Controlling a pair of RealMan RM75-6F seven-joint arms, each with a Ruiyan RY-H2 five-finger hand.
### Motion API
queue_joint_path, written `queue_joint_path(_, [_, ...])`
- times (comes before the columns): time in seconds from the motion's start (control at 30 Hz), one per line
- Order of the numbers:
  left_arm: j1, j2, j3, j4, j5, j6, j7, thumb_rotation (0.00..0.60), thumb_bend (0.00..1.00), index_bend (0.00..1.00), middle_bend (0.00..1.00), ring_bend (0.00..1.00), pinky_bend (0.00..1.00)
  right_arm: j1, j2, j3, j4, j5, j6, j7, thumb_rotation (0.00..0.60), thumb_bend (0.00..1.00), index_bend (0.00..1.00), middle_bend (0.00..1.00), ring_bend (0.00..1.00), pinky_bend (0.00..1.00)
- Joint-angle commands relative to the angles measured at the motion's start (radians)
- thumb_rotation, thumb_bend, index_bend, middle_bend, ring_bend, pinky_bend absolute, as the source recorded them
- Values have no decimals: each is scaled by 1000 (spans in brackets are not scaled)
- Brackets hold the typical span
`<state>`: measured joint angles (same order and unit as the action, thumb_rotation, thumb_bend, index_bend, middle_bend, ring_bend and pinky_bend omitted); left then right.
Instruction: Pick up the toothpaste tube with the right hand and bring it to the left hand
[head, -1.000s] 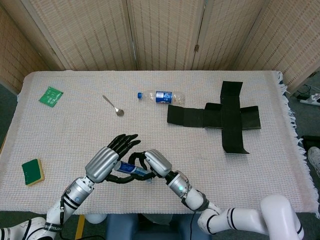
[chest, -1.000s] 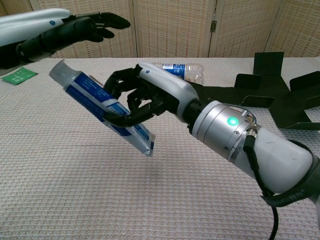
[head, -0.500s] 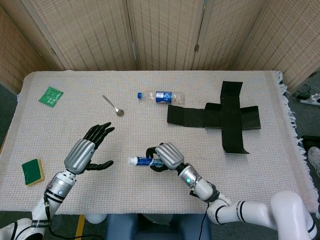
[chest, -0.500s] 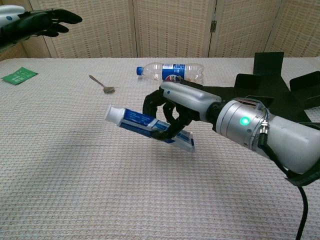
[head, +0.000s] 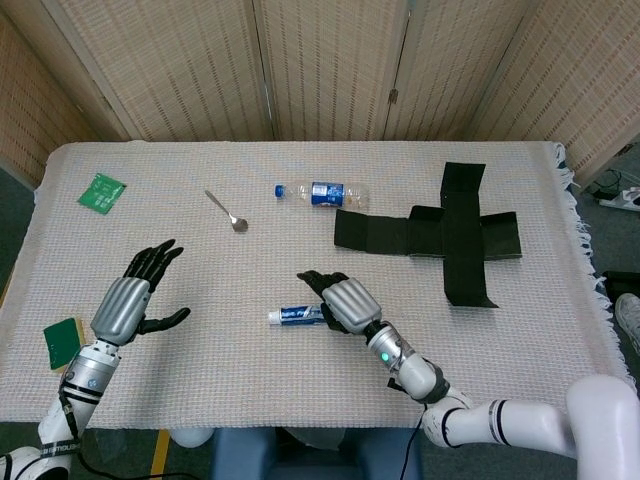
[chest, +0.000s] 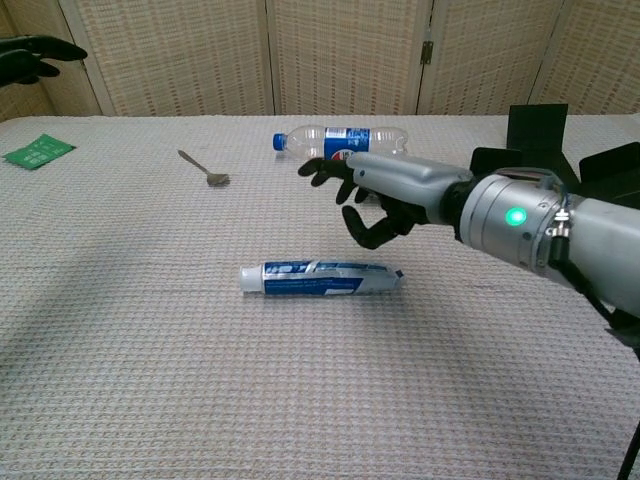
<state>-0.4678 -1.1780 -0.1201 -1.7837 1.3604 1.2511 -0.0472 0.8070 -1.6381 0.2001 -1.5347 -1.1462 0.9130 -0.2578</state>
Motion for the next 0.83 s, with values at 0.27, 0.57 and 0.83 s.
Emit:
queue_joint_path(0.27, [70, 48, -5, 54, -85, 38, 9, 567, 149, 0, 44, 64, 0, -223, 305, -56, -200, -193, 295, 114, 600, 827, 254, 326, 358, 239])
queue_joint_path(0.57, [170, 63, 12, 92, -93, 153, 39, 600, 151, 5, 61, 79, 0, -410, 568, -169, -304, -230, 413, 136, 600, 764, 2, 76, 131, 83])
queue_joint_path(0.83, [265, 38, 68, 96, -17, 268, 92, 600, 150, 14, 61, 79, 0, -556, 590, -227, -255, -301, 552, 225, 600, 759, 0, 4, 53, 2])
